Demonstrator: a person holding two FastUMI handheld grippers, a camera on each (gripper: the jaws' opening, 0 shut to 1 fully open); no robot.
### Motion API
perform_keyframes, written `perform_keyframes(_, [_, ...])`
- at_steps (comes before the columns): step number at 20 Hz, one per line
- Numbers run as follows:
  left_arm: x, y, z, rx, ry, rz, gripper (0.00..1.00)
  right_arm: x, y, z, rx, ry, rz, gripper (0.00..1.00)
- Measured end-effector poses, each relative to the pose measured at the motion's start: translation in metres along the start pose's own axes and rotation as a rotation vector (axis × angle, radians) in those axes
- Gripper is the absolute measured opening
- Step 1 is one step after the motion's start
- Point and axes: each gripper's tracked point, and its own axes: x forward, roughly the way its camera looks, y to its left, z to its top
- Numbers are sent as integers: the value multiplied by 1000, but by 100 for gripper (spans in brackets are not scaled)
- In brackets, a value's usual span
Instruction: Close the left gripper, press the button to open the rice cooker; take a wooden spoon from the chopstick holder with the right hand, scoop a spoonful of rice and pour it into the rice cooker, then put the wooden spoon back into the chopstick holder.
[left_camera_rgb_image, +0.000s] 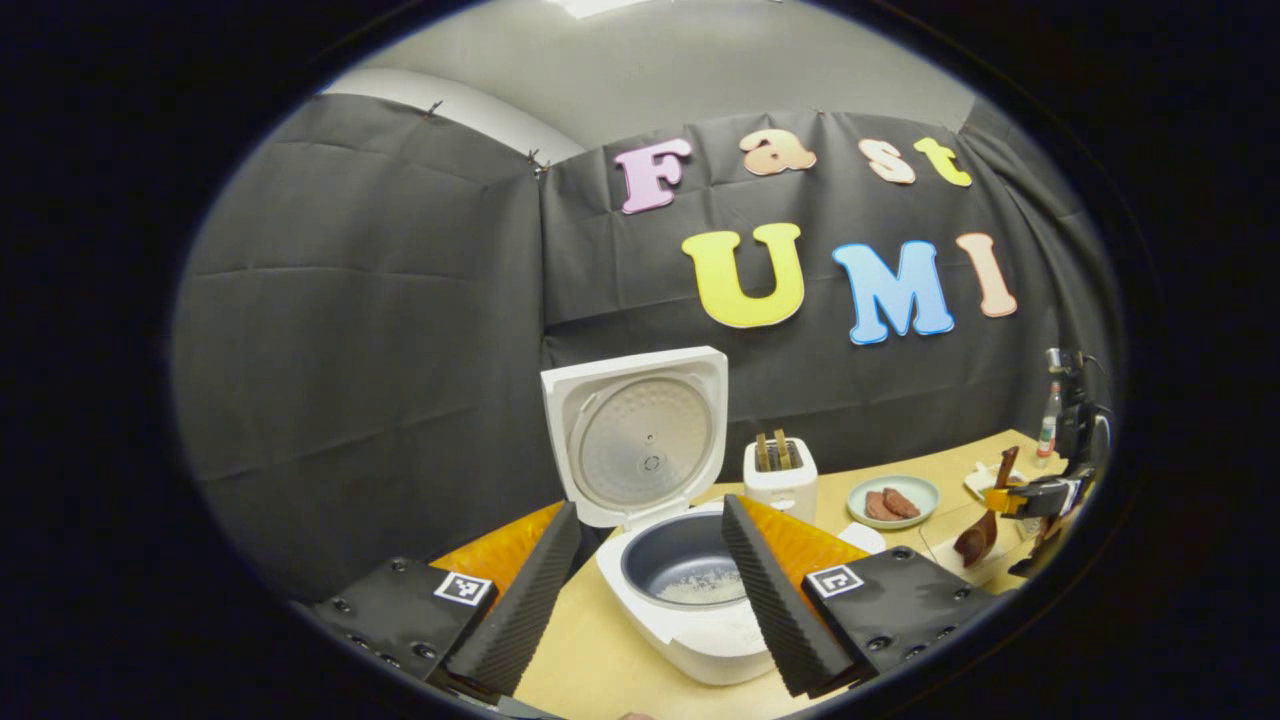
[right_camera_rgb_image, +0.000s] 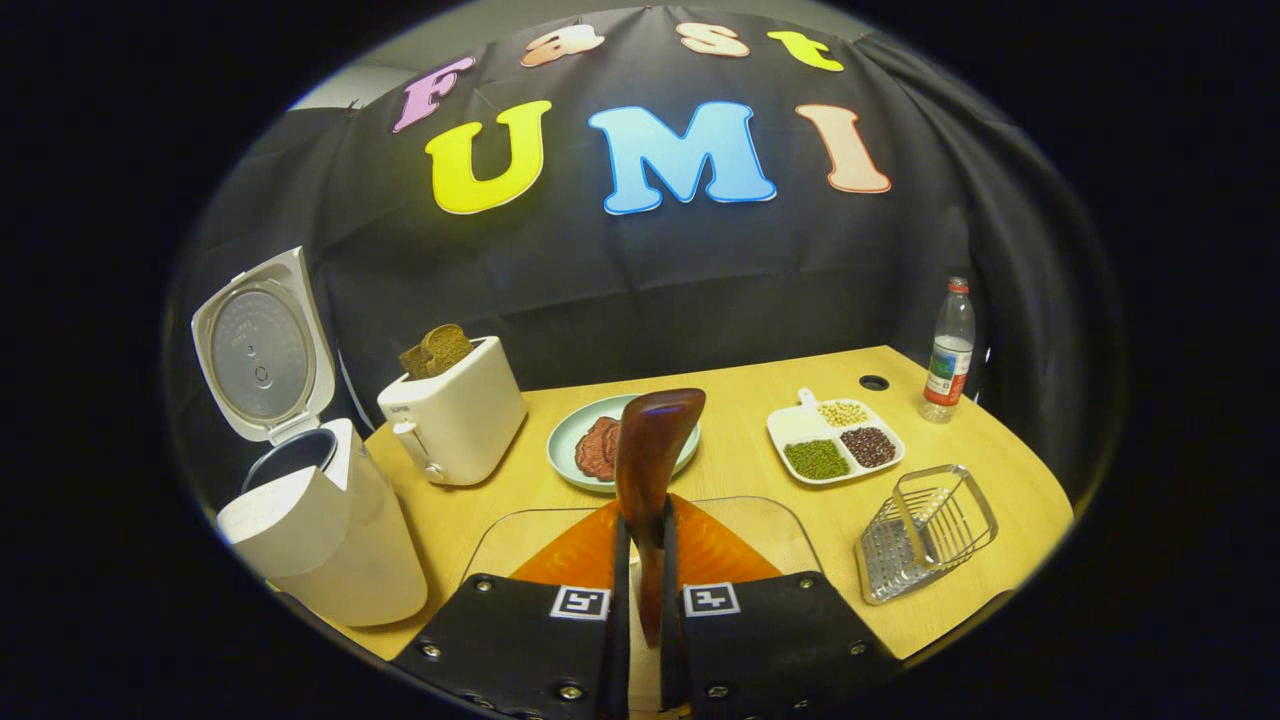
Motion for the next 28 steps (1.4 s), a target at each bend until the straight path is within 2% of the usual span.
perform_keyframes(7, [-5,3,-5,-15,6,5,99,-10,18,-12,130,33,74,13])
perform_keyframes(9, [-6,2,-5,-14,5,4,100,-11,10,-14,254,50,81,13])
perform_keyframes(14, [-8,0,-1,11,-1,-7,98,-11,-28,-19,665,108,102,13])
perform_keyframes(17, [-6,-7,2,16,2,-24,98,-16,-40,-12,839,94,132,12])
perform_keyframes(23, [-3,-25,11,21,-23,-60,99,-31,-28,23,985,59,236,12])
perform_keyframes(28, [-4,-21,9,3,-25,-53,99,-39,2,52,1040,49,329,12])
